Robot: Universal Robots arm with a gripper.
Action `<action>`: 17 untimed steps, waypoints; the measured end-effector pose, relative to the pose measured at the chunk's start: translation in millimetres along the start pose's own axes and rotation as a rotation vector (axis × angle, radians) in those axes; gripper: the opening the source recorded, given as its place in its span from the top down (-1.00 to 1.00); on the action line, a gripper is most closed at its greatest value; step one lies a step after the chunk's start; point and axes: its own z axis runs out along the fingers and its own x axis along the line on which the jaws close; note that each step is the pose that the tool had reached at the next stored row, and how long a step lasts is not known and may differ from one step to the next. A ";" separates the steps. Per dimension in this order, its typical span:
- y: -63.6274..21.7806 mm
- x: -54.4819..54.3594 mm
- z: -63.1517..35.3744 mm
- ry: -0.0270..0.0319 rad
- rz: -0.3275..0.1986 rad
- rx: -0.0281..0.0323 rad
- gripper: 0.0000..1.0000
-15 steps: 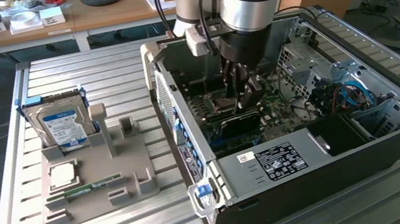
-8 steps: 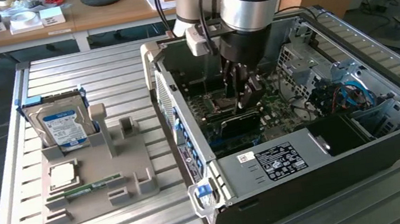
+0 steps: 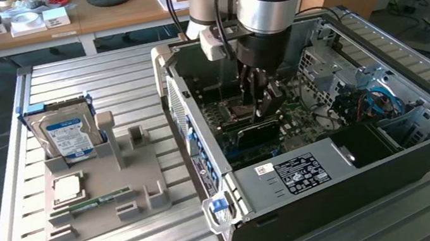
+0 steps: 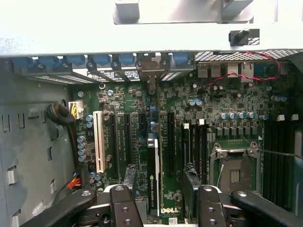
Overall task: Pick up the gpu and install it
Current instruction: 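Insert the gpu into the slot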
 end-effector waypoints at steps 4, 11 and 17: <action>0.0 0.0 0.0 0.0000 0.000 0.0000 -0.04; -0.1 -0.1 -5.6 0.0000 0.000 0.0000 -0.04; -0.1 -0.2 -7.8 0.0000 0.000 0.0000 -0.04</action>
